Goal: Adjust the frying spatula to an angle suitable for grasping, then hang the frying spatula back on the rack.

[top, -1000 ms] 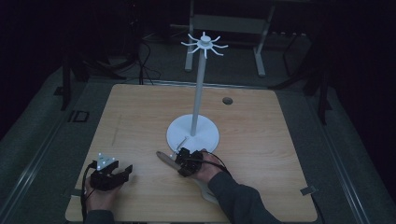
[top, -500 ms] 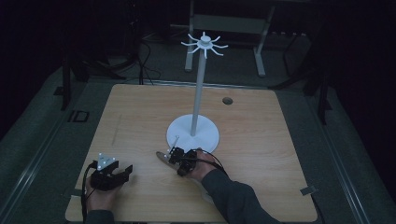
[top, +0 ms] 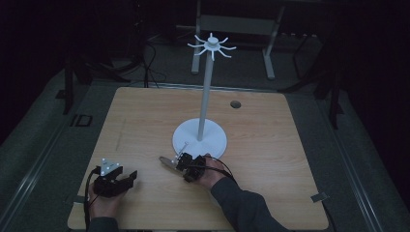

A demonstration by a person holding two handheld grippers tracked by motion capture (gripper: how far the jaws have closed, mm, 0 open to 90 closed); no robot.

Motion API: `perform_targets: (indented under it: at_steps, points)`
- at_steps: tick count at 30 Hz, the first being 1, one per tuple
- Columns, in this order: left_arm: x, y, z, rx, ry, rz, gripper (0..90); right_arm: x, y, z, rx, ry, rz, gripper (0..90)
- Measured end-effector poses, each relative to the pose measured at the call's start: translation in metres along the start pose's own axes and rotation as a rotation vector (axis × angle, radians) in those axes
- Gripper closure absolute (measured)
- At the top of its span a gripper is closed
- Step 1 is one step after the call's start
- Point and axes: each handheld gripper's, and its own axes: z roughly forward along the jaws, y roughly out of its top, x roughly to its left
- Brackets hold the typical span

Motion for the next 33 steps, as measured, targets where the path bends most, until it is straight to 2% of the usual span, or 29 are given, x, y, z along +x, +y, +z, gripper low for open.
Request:
perform_targets:
  at_steps: [9,15,19,30,33]
  points:
    - [-0.001,0.001,0.001,0.000,-0.002,0.003,39.8,0.000,-0.004,-0.008,-0.045,-0.010,-0.003,74.9]
    - [-0.002,0.002,0.002,0.004,-0.002,0.008,39.8,-0.002,-0.008,-0.018,-0.087,-0.015,0.019,75.0]
    - [-0.002,0.002,0.002,0.002,-0.002,0.008,39.8,-0.002,-0.009,-0.021,-0.103,-0.024,0.017,74.9]
    - [-0.002,0.001,0.002,-0.001,0.003,0.003,39.8,-0.004,-0.018,-0.039,-0.208,-0.066,0.029,74.9]
    - [-0.002,0.002,0.002,-0.002,0.002,0.003,39.8,-0.005,-0.022,-0.046,-0.243,-0.075,0.053,74.9]
